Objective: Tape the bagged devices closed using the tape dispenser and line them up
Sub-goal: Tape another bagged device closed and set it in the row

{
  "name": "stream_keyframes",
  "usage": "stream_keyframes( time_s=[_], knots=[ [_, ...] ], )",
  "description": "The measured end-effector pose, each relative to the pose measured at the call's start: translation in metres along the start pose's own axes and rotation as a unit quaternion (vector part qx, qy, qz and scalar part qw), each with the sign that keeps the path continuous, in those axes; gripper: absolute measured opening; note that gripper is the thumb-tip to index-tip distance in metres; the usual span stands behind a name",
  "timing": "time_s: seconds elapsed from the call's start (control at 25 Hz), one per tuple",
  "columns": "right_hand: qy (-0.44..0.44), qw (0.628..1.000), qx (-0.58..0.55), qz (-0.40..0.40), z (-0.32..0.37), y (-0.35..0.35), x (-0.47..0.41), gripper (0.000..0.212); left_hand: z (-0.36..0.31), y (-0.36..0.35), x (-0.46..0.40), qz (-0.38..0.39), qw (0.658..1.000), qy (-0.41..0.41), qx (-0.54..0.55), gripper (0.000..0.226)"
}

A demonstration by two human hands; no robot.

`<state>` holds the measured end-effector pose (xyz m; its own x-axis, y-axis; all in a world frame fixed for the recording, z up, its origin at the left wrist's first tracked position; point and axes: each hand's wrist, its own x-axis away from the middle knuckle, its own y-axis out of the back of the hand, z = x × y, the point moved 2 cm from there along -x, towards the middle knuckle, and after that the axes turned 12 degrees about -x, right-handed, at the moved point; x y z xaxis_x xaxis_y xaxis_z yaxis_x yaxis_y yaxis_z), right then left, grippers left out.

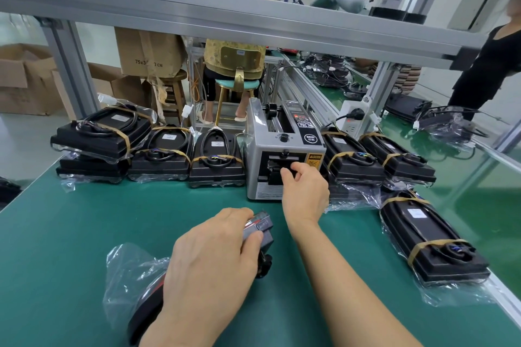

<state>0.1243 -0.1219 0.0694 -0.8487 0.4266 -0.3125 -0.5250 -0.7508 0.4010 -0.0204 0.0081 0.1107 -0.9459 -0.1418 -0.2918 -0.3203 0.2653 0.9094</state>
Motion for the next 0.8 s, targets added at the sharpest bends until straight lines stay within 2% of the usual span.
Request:
stream_keyframes(
  time_s=[0.24, 0.56, 0.68, 0.8],
  knots=[
    [0.020, 0.999, 0.016, -0.030, 0.002, -0.004, -0.002, 0.018, 0.001, -0.001, 0.000, -0.003, 1.000, -0.008, -0.005, 0.032],
    [0.043, 0.997, -0.030, -0.057, -0.002, -0.012, 0.002, 0.019, 0.002, -0.002, 0.001, -0.008, 1.000, -0.024, 0.000, 0.034],
    [0.071, 0.992, -0.104, -0.023, 0.001, -0.005, 0.007, 0.017, 0.002, -0.002, 0.002, -0.003, 1.000, -0.027, 0.005, 0.033],
    [0.129, 0.966, -0.224, 0.006, 0.002, 0.029, 0.026, 0.020, 0.004, 0.000, 0.003, -0.004, 0.998, -0.018, 0.057, 0.032]
  ],
)
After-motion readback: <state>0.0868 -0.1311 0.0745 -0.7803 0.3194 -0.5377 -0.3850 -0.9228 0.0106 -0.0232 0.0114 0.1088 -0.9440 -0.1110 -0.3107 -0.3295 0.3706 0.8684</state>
